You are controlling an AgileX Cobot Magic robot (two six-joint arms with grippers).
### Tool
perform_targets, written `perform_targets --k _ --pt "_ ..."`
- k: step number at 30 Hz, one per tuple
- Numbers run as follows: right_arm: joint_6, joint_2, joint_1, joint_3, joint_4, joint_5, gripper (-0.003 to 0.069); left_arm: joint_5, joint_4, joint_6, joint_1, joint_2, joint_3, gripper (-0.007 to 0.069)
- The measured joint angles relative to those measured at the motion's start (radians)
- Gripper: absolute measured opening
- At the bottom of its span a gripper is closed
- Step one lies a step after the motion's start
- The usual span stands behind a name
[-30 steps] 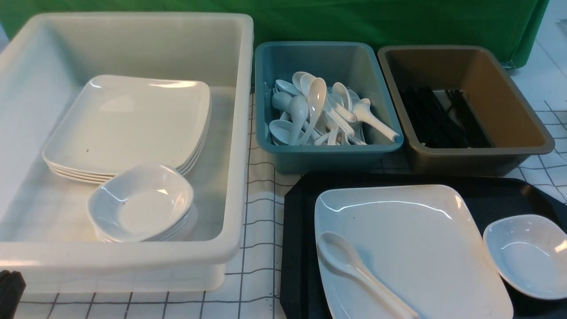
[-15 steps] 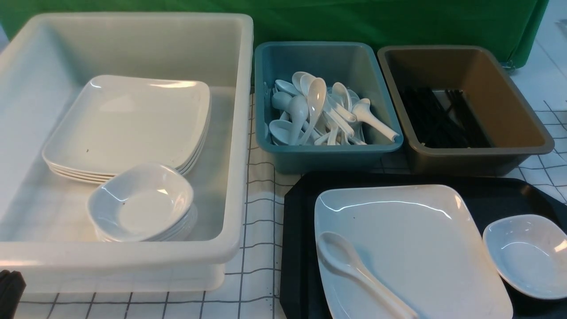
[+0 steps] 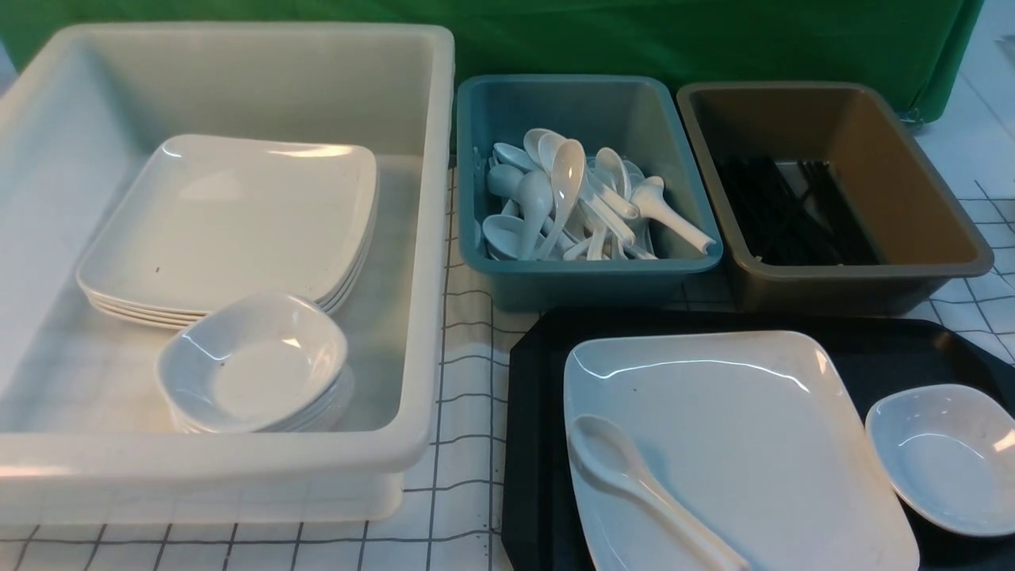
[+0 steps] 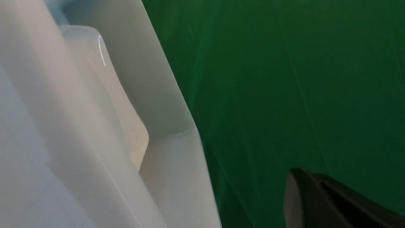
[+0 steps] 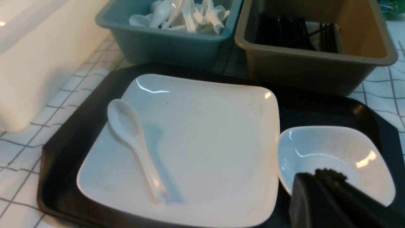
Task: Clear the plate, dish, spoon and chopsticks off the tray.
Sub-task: Use the left arm to grab a soup spoon from the plate
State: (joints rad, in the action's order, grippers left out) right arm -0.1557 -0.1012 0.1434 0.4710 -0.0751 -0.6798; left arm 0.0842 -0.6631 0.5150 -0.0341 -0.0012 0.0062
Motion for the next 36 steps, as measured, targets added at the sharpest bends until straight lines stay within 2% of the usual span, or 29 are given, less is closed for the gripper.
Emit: perform_targets --k 2,5,7,10,11,12,13,15,16,17,18,19,20,21,23,24,27,28,29,30,34,36 --pt "-0.006 -0.001 0.0 0.0 0.0 0.003 0.0078 0.019 0.011 0.039 0.0 0.0 0.0 0.0005" --pt "-0.01 -0.001 0.0 0.0 0.0 0.006 0.0082 0.061 0.031 0.181 0.0 0.0 0.0 0.0005" --pt "-0.011 -0.001 0.0 0.0 0.0 0.012 0.0087 0.112 0.103 0.306 0.0 0.0 0.0 0.0005" --pt "-0.011 -0.002 0.0 0.0 0.0 0.018 0.0092 0.185 0.332 0.465 0.0 -0.001 -0.067 0.0005" --pt "-0.011 -0.002 0.0 0.0 0.0 0.019 0.0093 0.197 0.349 0.473 0.0 -0.001 -0.083 0.0005" --pt "-0.012 -0.002 0.0 0.0 0.0 0.019 0.0097 0.223 0.476 0.518 0.0 -0.001 -0.152 0.0005" --pt "-0.012 -0.002 0.0 0.0 0.0 0.02 0.0097 0.223 0.532 0.527 0.0 0.003 -0.199 0.0005" --pt "-0.012 -0.002 0.0 0.0 -0.001 0.02 0.0102 0.13 0.679 0.54 0.0 0.061 -0.368 0.0005" --pt "-0.012 -0.002 0.0 0.0 0.0 0.02 0.0104 0.046 0.727 0.54 -0.001 0.092 -0.427 0.0005" --pt "-0.012 -0.002 0.0 0.0 0.0 0.02 0.0104 0.027 0.746 0.537 -0.001 0.101 -0.442 0.0005" --pt "-0.012 -0.002 0.0 0.0 0.0 0.02 0.0108 -0.125 0.775 0.491 -0.001 0.179 -0.542 0.0005" --pt "-0.012 -0.002 0.0 0.0 0.0 0.02 0.0111 -0.294 0.756 0.39 -0.004 0.248 -0.636 0.0005" --pt "-0.012 -0.002 0.0 0.0 0.0 0.02 0.0111 -0.294 0.749 0.367 -0.006 0.26 -0.649 0.0005" --pt "-0.012 -0.002 0.0 0.0 0.0 0.02 0.0113 -0.487 0.657 0.159 -0.016 0.363 -0.735 0.0005" --pt "-0.012 -0.002 0.0 0.0 -0.001 0.02 0.0118 -0.714 0.499 -0.089 -0.026 0.489 -0.838 0.0005" --pt "-0.013 -0.002 0.0 0.0 -0.001 0.02 0.012 -0.821 0.376 -0.245 -0.031 0.578 -0.878 0.0005" --pt "-0.013 -0.002 0.0 0.0 -0.001 0.02 0.0123 -1.106 0.081 -0.563 -0.038 0.794 -0.945 0.0005" --pt "-0.013 -0.002 0.0 0.0 -0.001 0.02 0.0125 -1.161 -0.001 -0.652 -0.039 0.854 -0.949 0.0005" --pt "-0.012 -0.002 0.0 0.0 -0.001 0.02 0.0125 -1.172 -0.041 -0.668 -0.039 0.883 -0.95 0.0005" --pt "-0.011 -0.002 0.0 0.0 -0.001 0.02 0.0126 -1.224 -0.165 -0.761 -0.041 0.982 -0.953 0.0005" --pt "-0.011 -0.002 0.0 0.0 0.0 0.02 0.0129 -1.222 -0.397 -0.925 -0.08 1.204 -0.963 0.0006" --pt "-0.011 -0.002 0.0 0.0 0.0 0.019 0.0133 -1.213 -0.408 -0.954 -0.135 1.284 -0.982 0.0008"
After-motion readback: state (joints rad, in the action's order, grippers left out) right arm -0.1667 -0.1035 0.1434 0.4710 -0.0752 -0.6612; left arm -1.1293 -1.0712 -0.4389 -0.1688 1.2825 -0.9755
